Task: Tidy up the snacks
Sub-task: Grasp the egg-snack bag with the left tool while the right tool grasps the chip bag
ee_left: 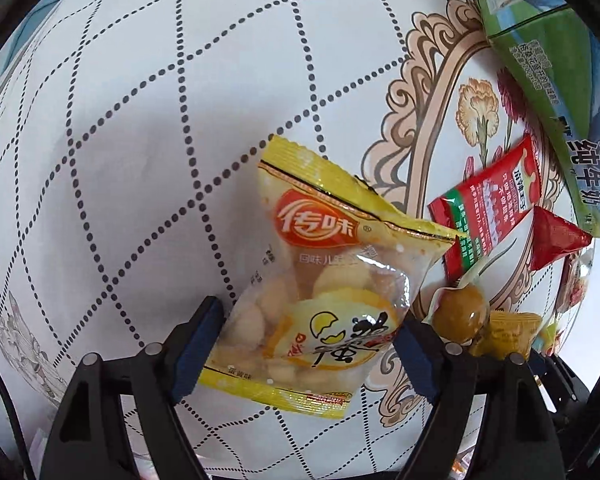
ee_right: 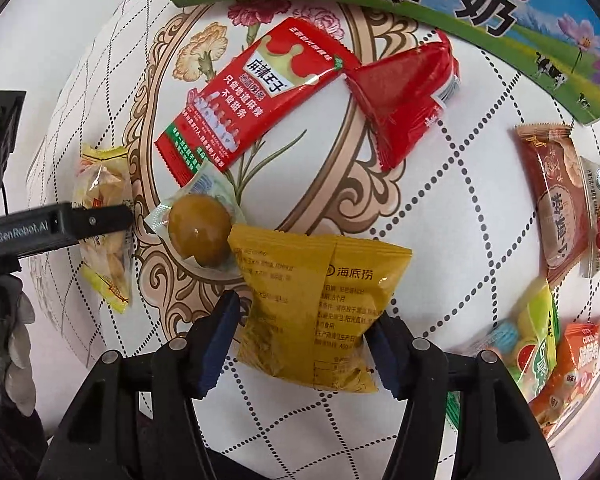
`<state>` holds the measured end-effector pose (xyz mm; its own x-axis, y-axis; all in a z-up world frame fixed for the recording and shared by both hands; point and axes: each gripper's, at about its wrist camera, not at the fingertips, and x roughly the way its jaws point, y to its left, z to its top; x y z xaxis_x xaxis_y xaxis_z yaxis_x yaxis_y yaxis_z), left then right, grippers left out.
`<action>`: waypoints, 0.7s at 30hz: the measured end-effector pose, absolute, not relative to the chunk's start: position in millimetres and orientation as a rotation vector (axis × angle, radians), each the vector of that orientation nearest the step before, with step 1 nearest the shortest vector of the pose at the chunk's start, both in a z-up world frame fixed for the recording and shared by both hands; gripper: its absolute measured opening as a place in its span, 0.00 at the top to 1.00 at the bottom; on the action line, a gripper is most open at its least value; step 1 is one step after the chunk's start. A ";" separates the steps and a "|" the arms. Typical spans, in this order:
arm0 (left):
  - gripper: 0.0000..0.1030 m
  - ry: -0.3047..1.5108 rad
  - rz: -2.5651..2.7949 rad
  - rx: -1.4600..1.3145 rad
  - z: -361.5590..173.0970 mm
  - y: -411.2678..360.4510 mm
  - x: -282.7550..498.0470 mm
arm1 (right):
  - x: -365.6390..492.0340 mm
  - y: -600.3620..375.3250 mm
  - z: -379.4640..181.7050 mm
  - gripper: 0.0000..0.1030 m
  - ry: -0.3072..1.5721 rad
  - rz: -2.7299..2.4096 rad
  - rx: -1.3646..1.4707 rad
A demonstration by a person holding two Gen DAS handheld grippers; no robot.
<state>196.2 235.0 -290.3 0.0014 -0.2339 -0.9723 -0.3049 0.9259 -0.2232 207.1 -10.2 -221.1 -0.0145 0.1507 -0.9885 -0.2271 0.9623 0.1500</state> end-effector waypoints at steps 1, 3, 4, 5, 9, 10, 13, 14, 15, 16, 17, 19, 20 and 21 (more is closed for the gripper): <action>0.21 1.570 0.069 -0.407 -290.1 235.4 192.2 | 206.6 -7.7 -224.1 0.37 1.556 0.292 -0.065; 0.23 1.535 0.093 -0.338 -289.0 236.1 199.3 | 203.2 -4.9 -228.1 0.37 1.550 0.268 -0.068; 0.31 1.511 0.096 -0.279 -283.0 227.8 201.0 | 201.7 -0.2 -231.4 0.38 1.544 0.257 -0.071; 0.36 1.500 0.094 -0.229 -281.0 220.5 200.7 | 200.4 5.6 -234.7 0.41 1.537 0.248 -0.076; 0.42 1.492 0.071 -0.145 -276.3 200.2 198.1 | 195.5 5.6 -237.2 0.48 1.505 0.233 -0.052; 0.43 1.491 0.069 -0.143 -275.2 197.5 196.5 | 194.5 3.6 -235.9 0.50 1.501 0.237 -0.042; 0.45 1.489 0.065 -0.170 -269.0 194.8 191.7 | 192.0 -6.6 -230.6 0.51 1.500 0.242 0.017; 0.45 1.488 0.062 -0.180 -265.5 197.9 188.5 | 190.8 -11.6 -228.9 0.52 1.503 0.243 0.042; 0.45 1.486 0.058 -0.191 -261.7 197.2 184.3 | 189.2 -18.3 -226.7 0.52 1.504 0.246 0.072; 0.45 1.484 0.054 -0.194 -254.0 193.7 184.2 | 187.4 -22.2 -225.2 0.52 1.504 0.249 0.098; 0.45 1.483 0.052 -0.189 -250.2 191.3 179.1 | 185.9 -25.2 -222.8 0.52 1.503 0.251 0.117; 0.45 1.477 0.034 -0.200 -232.8 194.4 168.2 | 185.8 -38.9 -218.6 0.52 1.492 0.257 0.159; 0.45 1.473 0.024 -0.209 -226.0 191.0 165.7 | 184.8 -42.7 -214.8 0.52 1.486 0.258 0.180; 0.45 1.469 0.016 -0.217 -218.0 191.8 164.1 | 184.3 -45.9 -210.4 0.52 1.480 0.262 0.197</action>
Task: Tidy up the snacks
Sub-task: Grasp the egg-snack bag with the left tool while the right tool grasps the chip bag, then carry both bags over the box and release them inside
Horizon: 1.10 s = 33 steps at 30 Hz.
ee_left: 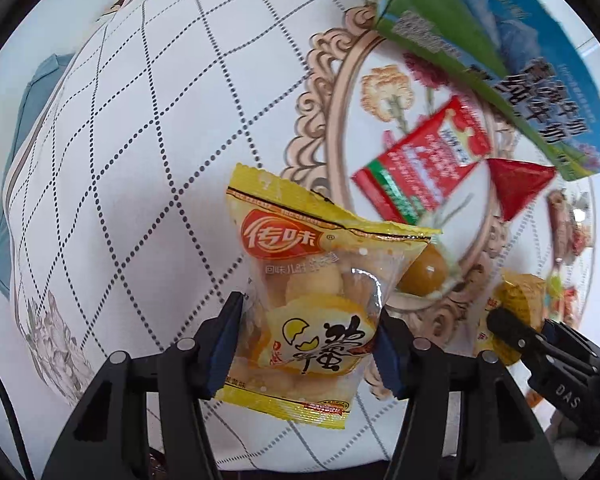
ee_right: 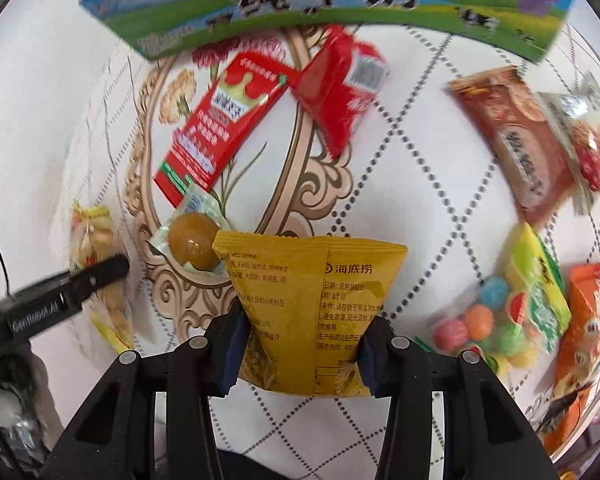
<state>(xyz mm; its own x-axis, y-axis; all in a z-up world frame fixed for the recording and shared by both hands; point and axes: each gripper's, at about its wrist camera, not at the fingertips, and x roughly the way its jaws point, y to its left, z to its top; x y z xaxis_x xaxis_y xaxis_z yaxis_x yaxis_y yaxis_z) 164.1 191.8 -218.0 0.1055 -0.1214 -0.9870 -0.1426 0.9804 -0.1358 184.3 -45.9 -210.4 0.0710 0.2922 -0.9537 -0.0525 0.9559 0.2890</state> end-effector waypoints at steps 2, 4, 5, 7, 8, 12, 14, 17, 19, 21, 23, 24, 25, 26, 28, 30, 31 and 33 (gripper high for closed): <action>0.45 1.446 -0.018 -0.248 -195.1 188.6 163.4 | 188.2 -61.4 -191.4 0.52 1.452 0.275 0.237; 0.45 1.411 -0.053 -0.271 -167.5 179.9 165.6 | 185.7 -65.6 -171.8 0.52 1.413 0.293 0.263; 0.45 1.390 -0.078 -0.285 -153.2 176.1 168.0 | 187.5 -67.9 -158.1 0.52 1.388 0.305 0.281; 0.45 1.360 -0.118 -0.293 -127.8 174.6 180.5 | 196.4 -71.9 -128.8 0.52 1.338 0.317 0.301; 0.45 1.357 -0.141 -0.298 -116.2 167.9 190.6 | 201.7 -76.2 -115.9 0.52 1.314 0.323 0.313; 0.45 1.329 -0.263 -0.345 -74.5 156.5 242.0 | 243.4 -103.5 -65.6 0.52 1.214 0.335 0.341; 0.45 1.305 -0.278 -0.314 -63.0 132.5 282.3 | 269.7 -112.5 -44.3 0.52 1.174 0.316 0.317; 0.45 1.272 -0.258 -0.235 -56.2 98.3 333.1 | 320.3 -133.6 -24.4 0.52 1.130 0.255 0.271; 0.45 1.278 -0.229 -0.191 -56.1 90.1 371.1 | 362.2 -147.0 -19.0 0.52 1.114 0.214 0.261; 0.45 1.298 -0.185 -0.155 -65.8 87.4 416.5 | 393.0 -158.2 -20.2 0.52 1.121 0.172 0.220; 0.45 1.314 -0.145 -0.122 -76.1 86.2 448.7 | 423.0 -170.0 -21.9 0.52 1.139 0.149 0.197; 0.45 1.323 -0.119 -0.110 -81.1 87.2 467.3 | 435.3 -174.5 -19.8 0.52 1.144 0.132 0.183; 0.45 1.332 -0.104 -0.105 -86.1 88.3 476.2 | 449.7 -176.7 -25.0 0.52 1.159 0.125 0.172; 0.45 1.344 -0.091 -0.106 -91.6 89.6 491.2 | 460.2 -178.7 -29.6 0.52 1.172 0.118 0.165; 0.45 1.367 -0.068 -0.097 -100.8 90.6 517.6 | 483.4 -181.4 -43.3 0.52 1.203 0.109 0.162; 0.45 1.393 -0.036 -0.076 -112.1 90.5 539.1 | 504.2 -184.1 -56.1 0.52 1.234 0.091 0.157; 0.45 1.407 -0.032 -0.075 -120.1 90.8 547.1 | 517.4 -182.8 -66.6 0.52 1.243 0.080 0.152; 0.45 1.431 -0.024 -0.066 -132.6 89.7 561.7 | 528.4 -181.0 -80.0 0.52 1.270 0.071 0.134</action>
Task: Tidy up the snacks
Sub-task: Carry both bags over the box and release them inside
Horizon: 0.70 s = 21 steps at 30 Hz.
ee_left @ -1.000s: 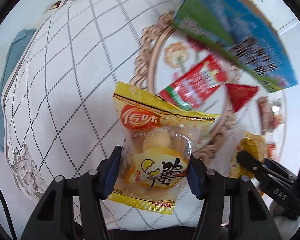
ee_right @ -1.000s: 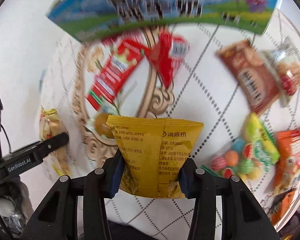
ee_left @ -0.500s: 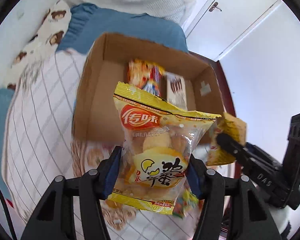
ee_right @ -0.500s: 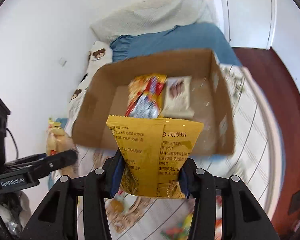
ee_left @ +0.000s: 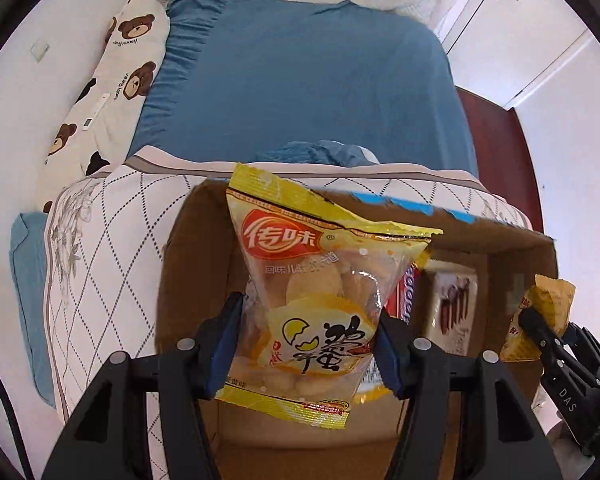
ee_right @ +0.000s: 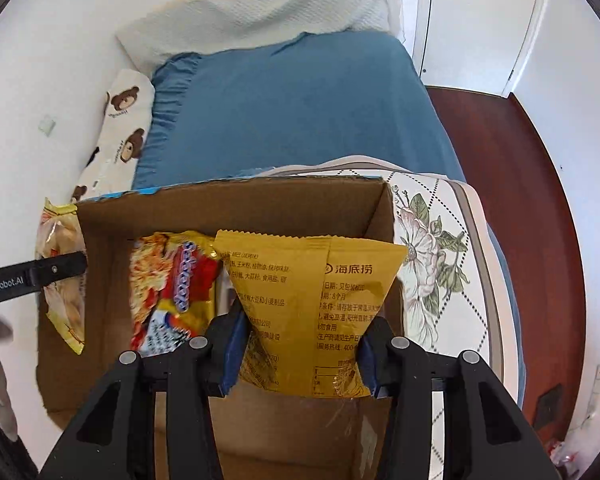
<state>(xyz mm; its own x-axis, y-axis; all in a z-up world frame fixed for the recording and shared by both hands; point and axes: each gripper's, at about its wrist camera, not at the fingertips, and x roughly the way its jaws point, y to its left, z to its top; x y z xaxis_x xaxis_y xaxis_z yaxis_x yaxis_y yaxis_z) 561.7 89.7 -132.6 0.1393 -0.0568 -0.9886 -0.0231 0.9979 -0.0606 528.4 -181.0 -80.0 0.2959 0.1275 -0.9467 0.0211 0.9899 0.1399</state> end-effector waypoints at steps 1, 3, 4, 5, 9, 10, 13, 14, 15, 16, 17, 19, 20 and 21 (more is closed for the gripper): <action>0.45 1.444 -0.027 -0.070 -139.8 88.8 565.2 | 534.3 -179.7 -86.8 0.50 1.294 0.055 0.117; 0.38 1.455 -0.042 -0.088 -147.7 87.5 569.9 | 545.7 -179.1 -99.4 0.39 1.342 0.056 0.116; 0.27 1.454 -0.038 -0.074 -150.5 85.7 572.8 | 547.9 -178.2 -104.5 0.27 1.348 0.054 0.124; 0.14 1.448 -0.034 -0.059 -152.8 84.5 573.5 | 550.4 -177.6 -105.9 0.19 1.340 0.067 0.135; 0.12 1.406 -0.047 -0.048 -158.8 81.7 571.3 | 554.7 -167.5 -115.0 0.09 1.338 0.087 0.090; 0.12 1.383 -0.043 -0.049 -157.2 82.5 569.2 | 554.8 -164.9 -118.2 0.09 1.343 0.088 0.074; 0.12 1.351 -0.055 -0.076 -155.5 85.3 563.4 | 551.2 -159.8 -124.0 0.09 1.351 0.090 0.055; 0.12 1.345 -0.065 -0.086 -154.8 85.6 561.1 | 548.2 -159.9 -124.8 0.09 1.349 0.084 0.052; 0.12 1.336 -0.080 -0.092 -153.4 85.5 558.0 | 545.3 -159.1 -124.9 0.09 1.344 0.077 0.050; 0.12 1.327 -0.094 -0.087 -152.1 84.5 554.6 | 541.2 -159.5 -125.5 0.09 1.345 0.073 0.057; 0.06 1.320 -0.098 -0.067 -150.7 83.0 550.7 | 538.2 -160.8 -125.7 0.09 1.344 0.067 0.070; 0.00 1.307 -0.092 -0.032 -148.2 80.7 541.5 | 529.7 -161.4 -124.8 0.09 1.336 0.061 0.081; 0.00 1.300 -0.094 -0.032 -146.9 80.8 535.9 | 525.2 -161.2 -123.8 0.09 1.333 0.056 0.077; 0.00 1.297 -0.097 -0.037 -146.2 81.2 530.8 | 519.9 -160.5 -121.6 0.09 1.323 0.052 0.069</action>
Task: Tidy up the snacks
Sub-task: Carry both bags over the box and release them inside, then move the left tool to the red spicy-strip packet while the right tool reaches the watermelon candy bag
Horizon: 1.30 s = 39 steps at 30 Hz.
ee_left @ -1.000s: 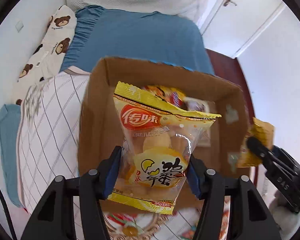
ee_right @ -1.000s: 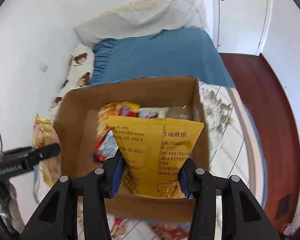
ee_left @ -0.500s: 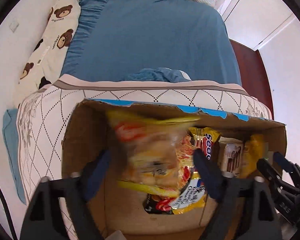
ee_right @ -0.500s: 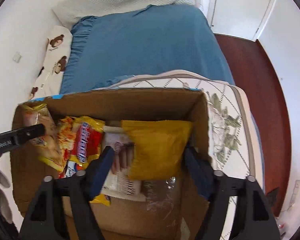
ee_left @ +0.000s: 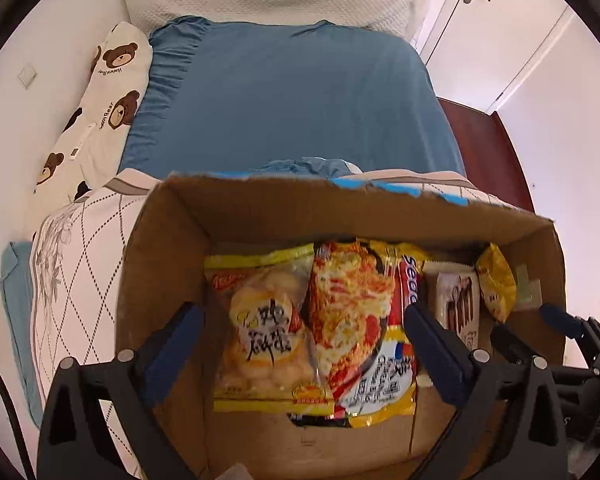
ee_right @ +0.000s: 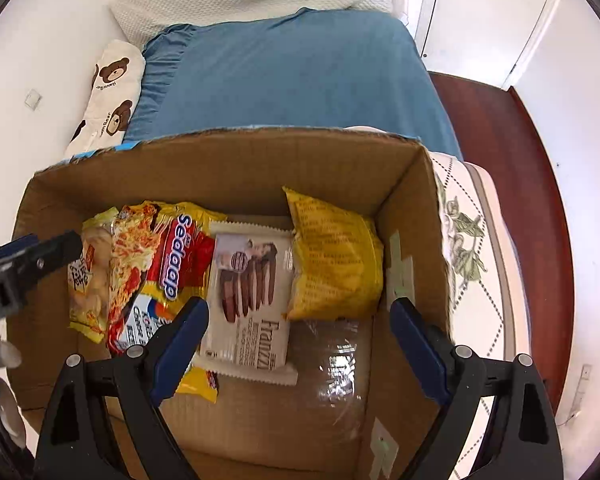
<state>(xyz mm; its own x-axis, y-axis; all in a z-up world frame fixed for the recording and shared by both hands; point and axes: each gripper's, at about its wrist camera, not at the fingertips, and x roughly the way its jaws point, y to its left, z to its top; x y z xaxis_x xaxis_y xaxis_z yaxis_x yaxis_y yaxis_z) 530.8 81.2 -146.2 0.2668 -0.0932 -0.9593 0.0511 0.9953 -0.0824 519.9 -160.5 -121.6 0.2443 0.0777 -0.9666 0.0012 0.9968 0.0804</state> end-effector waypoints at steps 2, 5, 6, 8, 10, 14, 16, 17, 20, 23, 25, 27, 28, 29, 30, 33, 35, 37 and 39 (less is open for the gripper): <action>0.00 1.284 -0.105 -0.053 -142.1 82.4 519.1 | 510.1 -159.9 -114.7 0.08 1.303 0.049 0.064; 0.00 1.249 -0.106 -0.048 -132.1 81.9 501.0 | 491.0 -156.8 -99.2 0.08 1.265 0.055 0.047; 0.00 1.230 -0.104 -0.048 -126.2 82.0 492.2 | 483.5 -154.7 -92.4 0.08 1.246 0.056 0.032; 0.00 1.197 -0.102 -0.043 -116.8 81.8 478.1 | 467.9 -151.3 -77.1 0.08 1.210 0.060 0.020; 0.00 1.152 -0.096 -0.036 -104.4 82.3 462.4 | 454.1 -149.5 -62.4 0.08 1.177 0.064 0.015; 0.00 1.046 -0.091 -0.020 -76.8 82.4 428.6 | 424.4 -145.6 -38.1 0.08 1.120 0.076 0.024; 0.00 1.015 -0.092 -0.008 -64.9 82.2 416.4 | 410.1 -145.5 -27.3 0.08 1.097 0.082 0.035; 0.00 1.000 -0.092 -0.003 -59.3 81.3 409.4 | 400.7 -146.4 -21.3 0.08 1.084 0.085 0.041; 0.00 0.959 -0.085 0.006 -44.6 79.9 385.3 | 377.9 -147.1 -5.5 0.08 1.045 0.088 0.050; 0.00 0.929 -0.073 -0.004 -33.3 81.9 363.7 | 356.0 -147.9 10.4 0.08 1.003 0.082 0.047; 0.00 0.914 -0.073 -0.023 -26.2 85.3 349.5 | 344.4 -145.4 19.2 0.08 0.979 0.083 0.041; 0.00 0.905 -0.076 -0.049 -21.1 88.5 337.9 | 332.4 -144.2 26.5 0.08 0.967 0.092 0.052; 0.00 0.895 -0.083 -0.061 -17.5 90.3 330.9 | 325.6 -144.8 29.4 0.08 0.964 0.101 0.067; 0.00 0.877 -0.085 -0.065 -14.2 91.2 324.5 | 318.4 -145.6 32.4 0.08 0.960 0.114 0.086; 0.00 0.848 -0.074 -0.062 -9.7 92.6 315.2 | 311.3 -146.6 35.0 0.08 0.953 0.128 0.106; 0.00 0.819 -0.050 -0.065 -5.1 97.2 294.2 | 287.5 -146.4 34.7 0.08 0.947 0.141 0.125; 0.00 0.833 -0.040 -0.064 -8.8 100.9 284.3 | 271.1 -146.9 26.9 0.09 0.957 0.122 0.126; 0.00 0.867 -0.033 -0.051 -20.5 104.6 276.8 | 258.4 -152.4 11.2 0.15 1.001 0.118 0.165; 0.00 0.918 -0.009 -0.038 -38.6 109.7 270.8 | 246.0 -160.6 -10.4 0.33 1.056 0.124 0.228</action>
